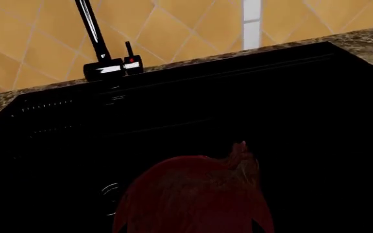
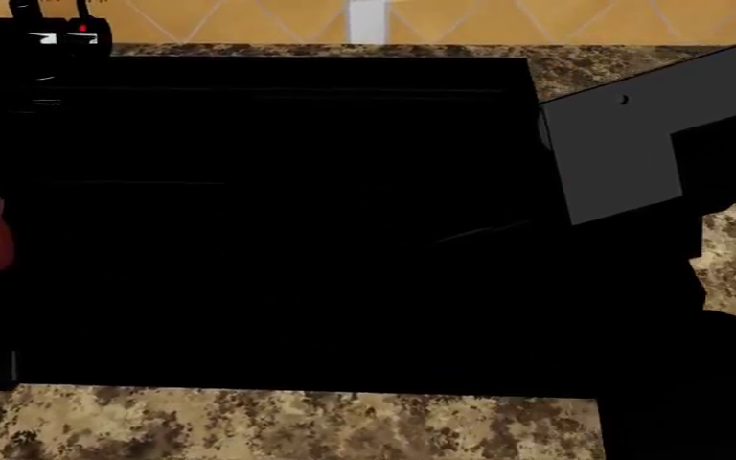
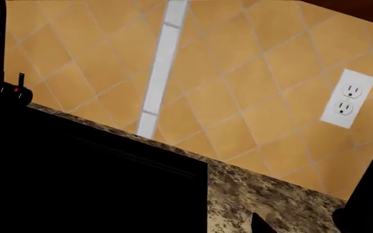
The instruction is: Place the avocado, onion, tomato and bell pepper on the cutting board.
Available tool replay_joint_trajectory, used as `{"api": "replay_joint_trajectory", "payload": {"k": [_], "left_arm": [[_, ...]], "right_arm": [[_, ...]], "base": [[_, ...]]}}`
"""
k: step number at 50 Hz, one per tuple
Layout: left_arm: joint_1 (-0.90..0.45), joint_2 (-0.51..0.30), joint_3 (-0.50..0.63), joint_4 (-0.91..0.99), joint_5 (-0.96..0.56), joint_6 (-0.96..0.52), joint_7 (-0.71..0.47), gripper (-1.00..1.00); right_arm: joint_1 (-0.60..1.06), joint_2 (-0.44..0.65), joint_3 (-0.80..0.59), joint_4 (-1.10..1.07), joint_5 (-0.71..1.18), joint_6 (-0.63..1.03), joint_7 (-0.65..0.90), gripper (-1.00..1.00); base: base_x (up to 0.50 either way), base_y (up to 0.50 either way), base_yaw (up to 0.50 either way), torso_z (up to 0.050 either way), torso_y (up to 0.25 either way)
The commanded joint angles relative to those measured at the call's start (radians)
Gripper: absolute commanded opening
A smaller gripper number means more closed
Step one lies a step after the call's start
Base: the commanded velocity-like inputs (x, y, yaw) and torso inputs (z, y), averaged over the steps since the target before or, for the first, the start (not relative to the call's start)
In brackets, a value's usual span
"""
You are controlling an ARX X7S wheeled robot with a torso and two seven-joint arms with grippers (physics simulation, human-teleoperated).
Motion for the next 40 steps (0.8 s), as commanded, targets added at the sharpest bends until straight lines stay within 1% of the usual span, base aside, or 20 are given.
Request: {"api": "replay_joint_trajectory", "payload": {"k": [1,29,36,40], "left_arm": [[0.004,0.017,-0.020,0.000,0.016,0.016,0.032,-1.00],[-0.006,0.012,-0.006,0.005,0.024,0.029,0.047,-1.00],[0.001,0.009,-0.007,0.008,0.028,0.035,0.051,-1.00],[0.008,0.011,-0.008,0.010,0.038,0.040,0.059,-1.00]], "right_arm": [[-0.013,-0.019,0.028,-0.007,-0.009,0.004,-0.024,1.00],[0.003,-0.010,0.009,-0.008,0.001,0.009,-0.019,1.00],[-0.003,-0.004,0.005,-0.014,0.004,0.011,-0.018,1.00],[0.009,-0.006,0.008,-0.025,0.018,0.044,-0.017,1.00]], "base": [[0.00,-0.50,0.00,0.000,0.000],[0.00,-0.50,0.00,0.000,0.000],[0.00,-0.04,0.00,0.000,0.000],[0.00,0.00,0.00,0.000,0.000]]}}
